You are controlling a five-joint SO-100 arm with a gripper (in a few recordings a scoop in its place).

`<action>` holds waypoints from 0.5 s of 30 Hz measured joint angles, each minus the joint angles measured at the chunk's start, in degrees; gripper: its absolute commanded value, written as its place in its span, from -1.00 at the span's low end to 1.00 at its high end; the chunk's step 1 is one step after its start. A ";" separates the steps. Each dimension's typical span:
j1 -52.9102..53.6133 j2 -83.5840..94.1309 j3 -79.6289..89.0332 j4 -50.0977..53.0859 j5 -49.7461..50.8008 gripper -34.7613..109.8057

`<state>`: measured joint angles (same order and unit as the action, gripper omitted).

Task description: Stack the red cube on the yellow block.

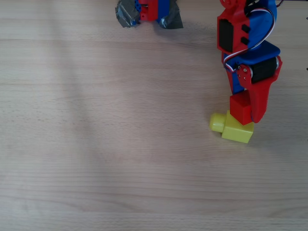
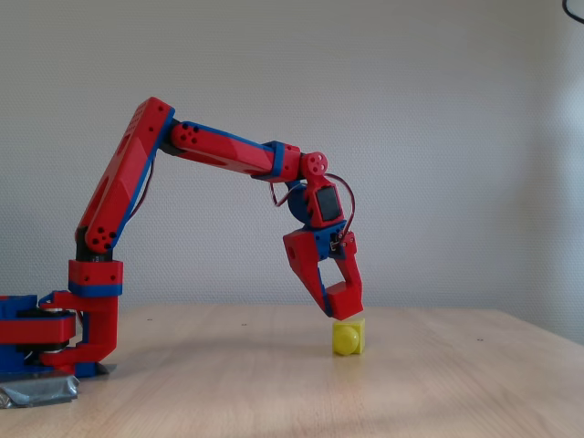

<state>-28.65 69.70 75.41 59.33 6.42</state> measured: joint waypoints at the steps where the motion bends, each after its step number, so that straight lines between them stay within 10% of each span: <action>1: 0.00 0.00 0.00 0.00 -0.09 -0.42; 15: 0.26 0.00 0.88 1.23 1.93 -0.31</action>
<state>-28.39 69.70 76.29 60.56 8.35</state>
